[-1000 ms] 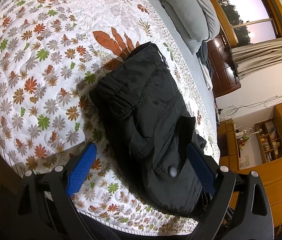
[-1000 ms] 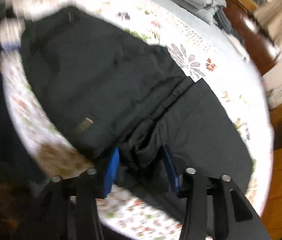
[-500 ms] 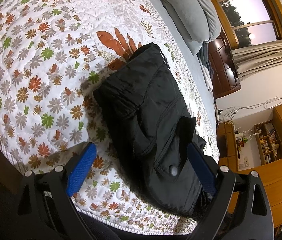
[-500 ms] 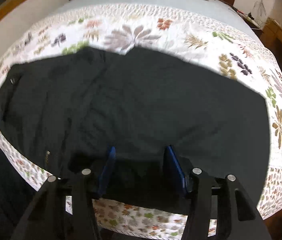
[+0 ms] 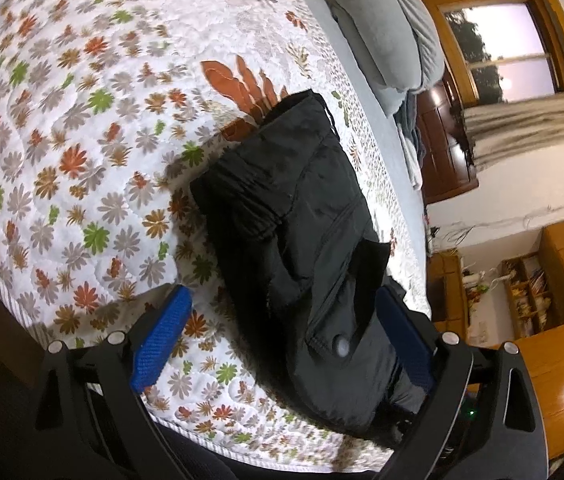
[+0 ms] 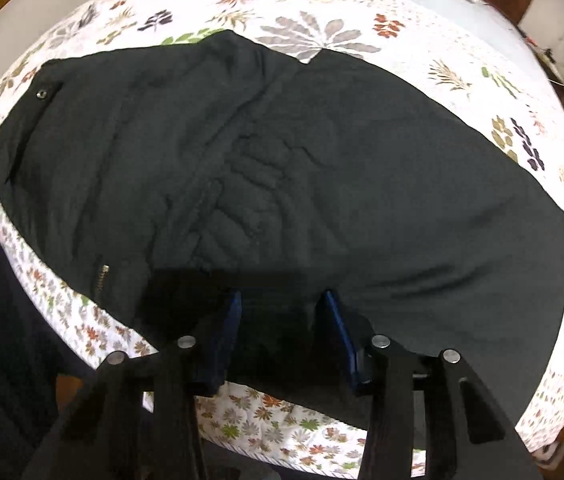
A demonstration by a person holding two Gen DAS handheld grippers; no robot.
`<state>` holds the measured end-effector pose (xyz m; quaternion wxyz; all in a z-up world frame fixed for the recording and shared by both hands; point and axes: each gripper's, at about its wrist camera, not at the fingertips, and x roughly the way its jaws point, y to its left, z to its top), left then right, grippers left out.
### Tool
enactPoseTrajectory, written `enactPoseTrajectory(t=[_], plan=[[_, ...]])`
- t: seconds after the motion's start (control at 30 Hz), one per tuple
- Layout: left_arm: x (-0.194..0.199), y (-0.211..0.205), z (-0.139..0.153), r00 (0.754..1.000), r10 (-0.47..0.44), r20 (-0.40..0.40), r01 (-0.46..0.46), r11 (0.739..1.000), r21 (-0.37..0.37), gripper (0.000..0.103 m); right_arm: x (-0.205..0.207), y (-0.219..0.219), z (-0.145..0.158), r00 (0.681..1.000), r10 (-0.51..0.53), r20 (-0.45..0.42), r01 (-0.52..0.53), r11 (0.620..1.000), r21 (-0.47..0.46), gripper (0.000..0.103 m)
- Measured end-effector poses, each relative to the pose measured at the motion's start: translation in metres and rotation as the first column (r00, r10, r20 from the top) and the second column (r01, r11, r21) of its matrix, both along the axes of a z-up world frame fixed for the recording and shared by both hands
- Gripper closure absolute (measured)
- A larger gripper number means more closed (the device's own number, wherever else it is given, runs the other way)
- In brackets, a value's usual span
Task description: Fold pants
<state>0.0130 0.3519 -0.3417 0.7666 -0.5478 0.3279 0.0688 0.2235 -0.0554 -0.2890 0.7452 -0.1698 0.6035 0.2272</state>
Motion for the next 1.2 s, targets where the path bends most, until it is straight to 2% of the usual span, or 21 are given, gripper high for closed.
enactPoseTrajectory(t=[0.07, 0.1, 0.17, 0.27, 0.33, 0.47, 0.67, 0.8, 0.87, 0.93, 1.0, 1.07, 1.1, 1.13, 1.2], plan=[[-0.004, 0.003, 0.0, 1.0, 0.022, -0.01, -0.023, 0.999, -0.026, 0.008, 0.013, -0.003, 0.013, 0.998, -0.001, -0.063, 0.005, 0.999, 0.053, 0.056], [-0.006, 0.005, 0.001, 0.999, 0.033, -0.004, -0.033, 0.999, -0.035, 0.008, 0.019, -0.003, 0.021, 0.996, 0.008, -0.088, -0.001, 0.996, 0.085, 0.042], [-0.011, 0.008, 0.001, 0.998, 0.07, 0.01, -0.069, 0.996, -0.064, 0.006, 0.032, 0.001, 0.044, 0.99, 0.052, -0.129, -0.03, 0.985, 0.169, 0.028], [-0.01, 0.012, -0.003, 0.993, 0.114, 0.019, -0.111, 0.988, -0.111, 0.006, 0.051, 0.017, 0.075, 0.98, 0.116, -0.163, -0.07, 0.962, 0.264, 0.022], [-0.004, 0.013, -0.006, 0.992, 0.123, 0.015, -0.12, 0.984, -0.134, 0.006, 0.062, 0.03, 0.089, 0.969, 0.15, -0.196, -0.078, 0.939, 0.334, 0.021], [0.012, 0.01, -0.008, 0.992, 0.125, -0.019, -0.126, 0.986, -0.113, 0.003, 0.066, 0.06, 0.102, 0.952, 0.204, -0.227, -0.101, 0.913, 0.394, 0.02], [0.021, 0.009, -0.012, 0.989, 0.146, -0.032, -0.149, 0.983, -0.108, 0.003, 0.053, 0.108, 0.098, 0.923, 0.301, -0.238, -0.201, 0.908, 0.368, 0.02], [0.028, 0.01, -0.01, 0.992, 0.126, 0.012, -0.124, 0.986, -0.115, 0.003, 0.053, 0.131, 0.094, 0.894, 0.371, -0.253, -0.268, 0.893, 0.361, 0.02], [0.034, 0.007, -0.008, 0.994, 0.098, 0.038, -0.094, 0.99, -0.107, 0.003, 0.055, 0.149, 0.097, 0.87, 0.416, -0.265, -0.306, 0.876, 0.371, 0.02], [0.038, 0.007, -0.012, 0.993, 0.112, 0.038, -0.107, 0.986, -0.125, 0.003, 0.061, 0.173, 0.1, 0.838, 0.47, -0.278, -0.35, 0.853, 0.386, 0.02], [0.036, 0.013, -0.021, 0.986, 0.158, 0.046, -0.147, 0.972, -0.184, 0.003, 0.067, 0.199, 0.102, 0.798, 0.523, -0.299, -0.395, 0.829, 0.395, 0.018], [0.033, 0.015, -0.028, 0.978, 0.197, 0.068, -0.176, 0.955, -0.238, 0.003, 0.078, 0.234, 0.101, 0.751, 0.578, -0.318, -0.454, 0.803, 0.386, 0.011], [0.032, 0.015, -0.028, 0.978, 0.197, 0.074, -0.175, 0.955, -0.239, 0.003, 0.083, 0.251, 0.099, 0.726, 0.599, -0.337, -0.475, 0.791, 0.385, 0.009], [0.035, 0.014, -0.025, 0.979, 0.188, 0.08, -0.166, 0.96, -0.224, 0.004, 0.089, 0.274, 0.094, 0.685, 0.628, -0.369, -0.505, 0.775, 0.381, 0.009], [0.039, 0.012, -0.021, 0.983, 0.164, 0.079, -0.147, 0.971, -0.187, 0.01, 0.097, 0.311, 0.085, 0.638, 0.665, -0.388, -0.559, 0.746, 0.362, 0.009]])
